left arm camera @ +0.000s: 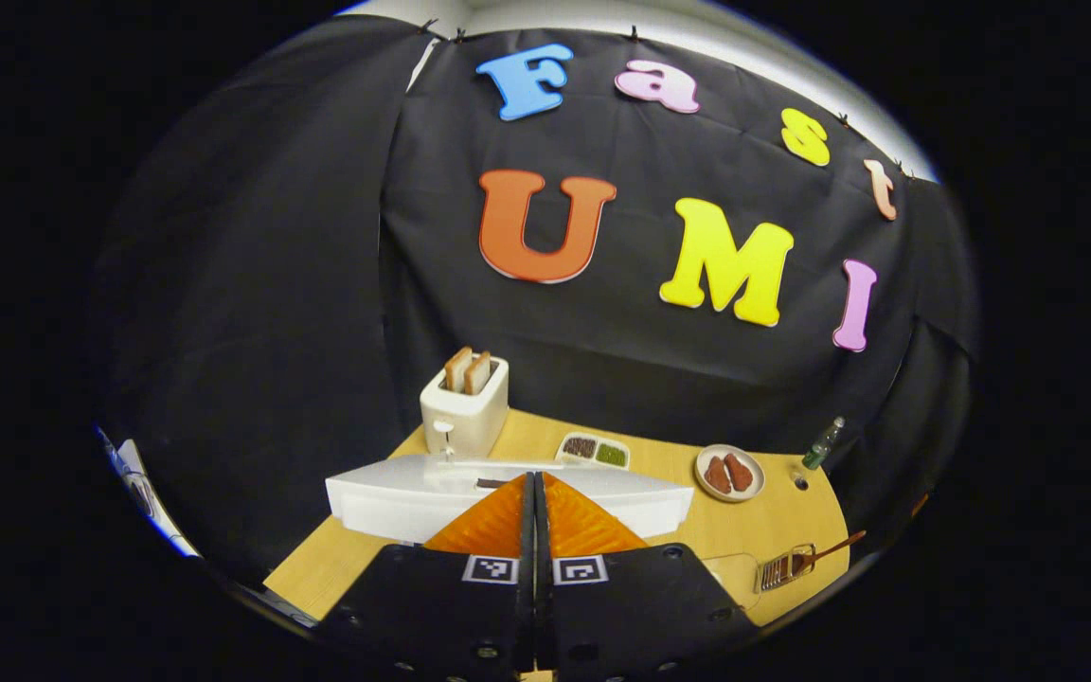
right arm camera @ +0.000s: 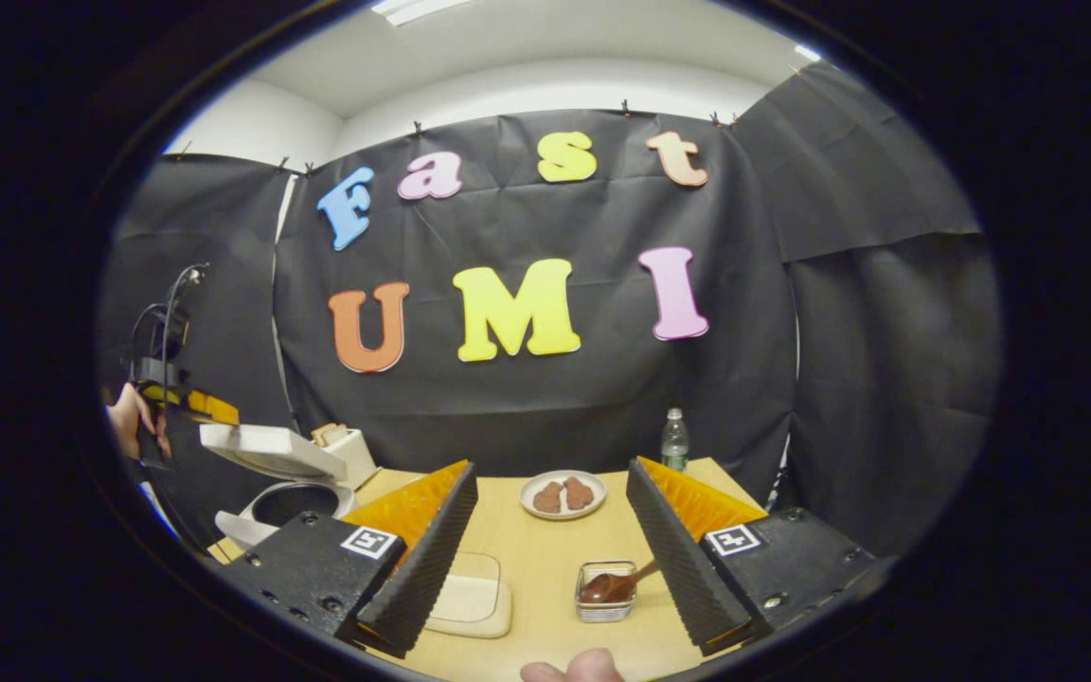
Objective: Close the left gripper, press the button to open the rice cooker; take a wooden spoon from the chopstick holder with the right hand, scoop a spoonful of rice and pour it into the rice cooker, then put the wooden spoon back into the chopstick holder.
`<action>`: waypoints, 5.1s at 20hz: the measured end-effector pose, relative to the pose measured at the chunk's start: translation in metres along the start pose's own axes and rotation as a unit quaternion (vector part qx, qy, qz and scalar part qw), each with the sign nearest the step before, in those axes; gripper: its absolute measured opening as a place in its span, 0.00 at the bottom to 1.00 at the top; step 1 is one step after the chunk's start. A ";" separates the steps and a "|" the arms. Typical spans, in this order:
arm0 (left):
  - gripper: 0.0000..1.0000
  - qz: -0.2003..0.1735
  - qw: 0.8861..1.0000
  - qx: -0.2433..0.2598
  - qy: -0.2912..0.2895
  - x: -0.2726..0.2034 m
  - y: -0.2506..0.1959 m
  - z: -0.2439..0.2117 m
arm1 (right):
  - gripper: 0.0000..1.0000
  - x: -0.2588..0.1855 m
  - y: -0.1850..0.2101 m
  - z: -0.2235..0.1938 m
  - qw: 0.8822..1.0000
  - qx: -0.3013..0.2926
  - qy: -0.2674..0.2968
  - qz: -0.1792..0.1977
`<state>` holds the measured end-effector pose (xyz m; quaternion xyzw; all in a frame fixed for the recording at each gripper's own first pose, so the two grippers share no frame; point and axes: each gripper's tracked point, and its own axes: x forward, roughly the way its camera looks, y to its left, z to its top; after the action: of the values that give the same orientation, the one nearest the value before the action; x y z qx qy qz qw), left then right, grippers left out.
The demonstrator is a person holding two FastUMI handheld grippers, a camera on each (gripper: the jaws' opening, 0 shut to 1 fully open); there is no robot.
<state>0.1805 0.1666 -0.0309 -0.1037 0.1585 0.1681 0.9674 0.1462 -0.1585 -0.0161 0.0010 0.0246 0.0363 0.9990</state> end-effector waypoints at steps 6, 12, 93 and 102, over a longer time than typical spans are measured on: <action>0.02 -0.025 0.995 0.012 -0.093 -0.026 -0.029 0.038 | 1.00 -0.015 -0.032 -0.009 0.999 0.002 0.021 -0.029; 0.63 -0.038 0.989 0.028 -0.137 -0.065 -0.055 0.045 | 1.00 -0.026 -0.058 -0.040 0.996 0.016 0.072 -0.049; 0.94 0.076 0.993 0.000 -0.092 -0.165 0.090 -0.036 | 0.15 0.096 0.223 -0.232 0.927 0.124 0.312 0.169; 0.94 0.058 0.994 0.030 -0.090 -0.162 0.039 -0.027 | 0.15 0.109 0.163 -0.232 0.885 0.326 0.306 0.128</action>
<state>0.0142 0.1487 -0.0062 -0.0495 0.0820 0.2280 0.9689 0.2313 0.0124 -0.2526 0.3188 0.3389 0.1526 0.8719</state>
